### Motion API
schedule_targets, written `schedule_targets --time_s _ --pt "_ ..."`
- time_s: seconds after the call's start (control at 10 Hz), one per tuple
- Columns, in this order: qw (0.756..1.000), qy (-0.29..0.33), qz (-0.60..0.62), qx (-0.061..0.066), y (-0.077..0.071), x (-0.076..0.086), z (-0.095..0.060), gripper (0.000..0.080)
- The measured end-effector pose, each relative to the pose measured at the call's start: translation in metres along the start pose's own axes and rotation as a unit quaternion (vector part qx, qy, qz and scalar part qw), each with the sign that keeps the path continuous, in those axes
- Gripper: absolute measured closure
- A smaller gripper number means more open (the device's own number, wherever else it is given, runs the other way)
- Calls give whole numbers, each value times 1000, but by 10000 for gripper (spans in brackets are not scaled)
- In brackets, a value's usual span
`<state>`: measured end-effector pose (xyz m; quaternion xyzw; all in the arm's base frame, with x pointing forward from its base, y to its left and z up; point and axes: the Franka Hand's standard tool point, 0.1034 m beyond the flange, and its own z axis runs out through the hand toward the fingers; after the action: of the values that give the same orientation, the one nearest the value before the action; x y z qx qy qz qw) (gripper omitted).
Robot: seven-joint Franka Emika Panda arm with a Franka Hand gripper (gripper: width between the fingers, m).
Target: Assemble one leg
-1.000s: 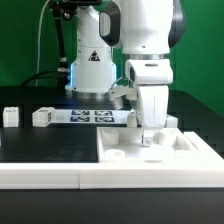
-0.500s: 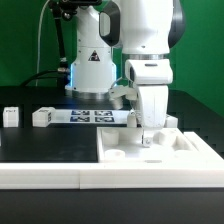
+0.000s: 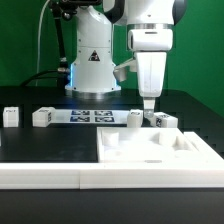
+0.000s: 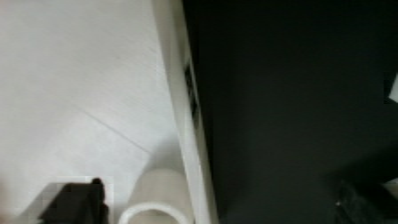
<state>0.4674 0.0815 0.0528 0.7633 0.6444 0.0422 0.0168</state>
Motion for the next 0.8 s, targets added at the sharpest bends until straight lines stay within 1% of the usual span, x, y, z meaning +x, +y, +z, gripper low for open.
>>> schedule_targets --time_s 0.1,0.3,0.4,0.6,0.8 --pt "1000 0 12 1 0 0 1 150" --pt "997 1 75 2 -1 0 2 150" --pt "989 6 147 -2 -3 1 3 150" --pt "970 14 242 -4 -11 15 4 150" --pt "942 20 334 -1 -22 34 6 150"
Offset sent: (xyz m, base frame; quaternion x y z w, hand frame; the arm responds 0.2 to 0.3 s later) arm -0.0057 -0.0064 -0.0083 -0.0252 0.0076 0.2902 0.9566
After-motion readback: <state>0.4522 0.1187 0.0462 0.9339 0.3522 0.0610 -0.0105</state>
